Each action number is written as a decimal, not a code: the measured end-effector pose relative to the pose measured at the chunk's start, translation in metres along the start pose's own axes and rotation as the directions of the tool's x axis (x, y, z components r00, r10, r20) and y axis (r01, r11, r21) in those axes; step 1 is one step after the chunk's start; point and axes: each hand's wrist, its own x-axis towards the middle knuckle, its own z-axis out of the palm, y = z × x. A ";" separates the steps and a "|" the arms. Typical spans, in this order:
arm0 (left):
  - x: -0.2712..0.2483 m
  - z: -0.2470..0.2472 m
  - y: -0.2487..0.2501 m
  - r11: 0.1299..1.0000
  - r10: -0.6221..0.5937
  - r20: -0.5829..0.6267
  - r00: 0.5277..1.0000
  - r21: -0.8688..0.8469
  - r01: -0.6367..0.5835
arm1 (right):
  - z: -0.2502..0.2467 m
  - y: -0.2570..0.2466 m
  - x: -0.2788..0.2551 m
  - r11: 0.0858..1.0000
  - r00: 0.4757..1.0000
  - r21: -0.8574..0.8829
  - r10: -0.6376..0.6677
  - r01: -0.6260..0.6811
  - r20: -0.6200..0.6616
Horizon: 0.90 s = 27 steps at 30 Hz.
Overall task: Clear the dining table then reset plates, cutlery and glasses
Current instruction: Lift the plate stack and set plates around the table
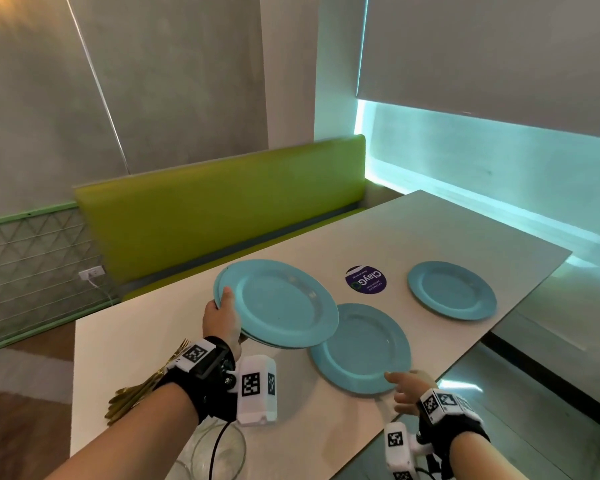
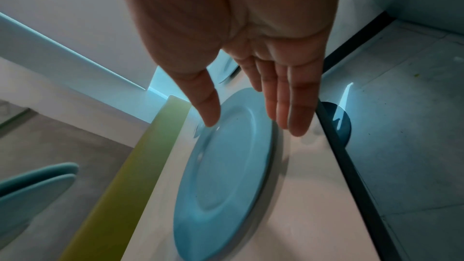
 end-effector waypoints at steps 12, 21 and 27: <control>-0.004 0.027 0.010 0.996 -0.018 0.091 0.996 -0.089 0.026 | 0.026 -0.080 -0.064 0.949 0.956 0.173 -0.281 0.264 0.082; 0.039 0.075 0.017 0.996 0.003 0.092 0.996 -0.085 0.005 | 0.044 -0.164 -0.018 0.913 0.926 0.268 -0.352 0.308 0.136; 0.098 0.112 0.025 0.995 -0.012 -0.041 0.999 -0.094 0.008 | 0.038 -0.232 0.066 0.898 0.962 0.384 -0.263 0.214 0.080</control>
